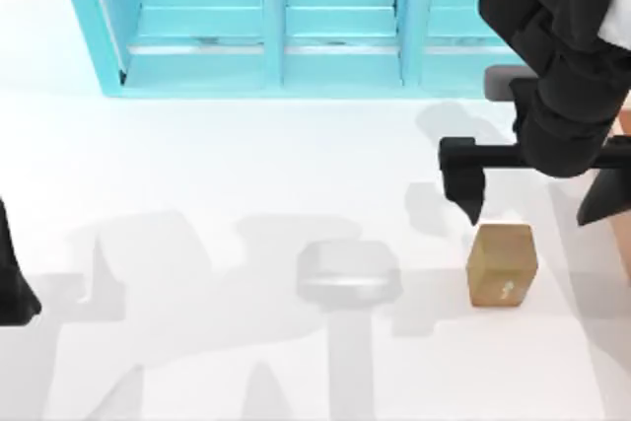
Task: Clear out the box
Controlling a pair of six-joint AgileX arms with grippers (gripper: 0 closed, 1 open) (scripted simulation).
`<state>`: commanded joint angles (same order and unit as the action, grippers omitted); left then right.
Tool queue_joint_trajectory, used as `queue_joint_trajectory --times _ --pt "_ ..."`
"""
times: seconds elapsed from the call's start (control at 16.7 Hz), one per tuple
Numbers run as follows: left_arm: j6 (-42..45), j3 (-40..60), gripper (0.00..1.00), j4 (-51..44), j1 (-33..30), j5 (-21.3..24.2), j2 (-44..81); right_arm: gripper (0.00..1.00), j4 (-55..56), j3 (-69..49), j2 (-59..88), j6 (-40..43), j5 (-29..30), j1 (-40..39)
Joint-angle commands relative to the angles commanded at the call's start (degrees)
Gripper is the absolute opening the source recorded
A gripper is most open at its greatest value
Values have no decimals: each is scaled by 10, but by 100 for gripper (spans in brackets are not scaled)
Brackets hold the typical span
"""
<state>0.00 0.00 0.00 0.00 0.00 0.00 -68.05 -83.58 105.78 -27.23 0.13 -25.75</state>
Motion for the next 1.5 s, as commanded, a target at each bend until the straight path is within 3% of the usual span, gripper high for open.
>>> queue_joint_trajectory --times 0.24,0.6,0.78,1.26,1.5 --pt "0 0 100 0 0 0 0 100 -33 -50 22 104 -1 105" --pt "0 0 100 0 0 0 0 100 -87 -136 50 339 -3 350" --pt "0 0 100 0 0 0 0 100 -104 -162 56 415 -4 426" --pt "0 0 100 0 0 0 0 100 -103 -162 55 436 -4 447" --pt "0 0 100 0 0 0 0 100 -49 -111 59 434 -5 446"
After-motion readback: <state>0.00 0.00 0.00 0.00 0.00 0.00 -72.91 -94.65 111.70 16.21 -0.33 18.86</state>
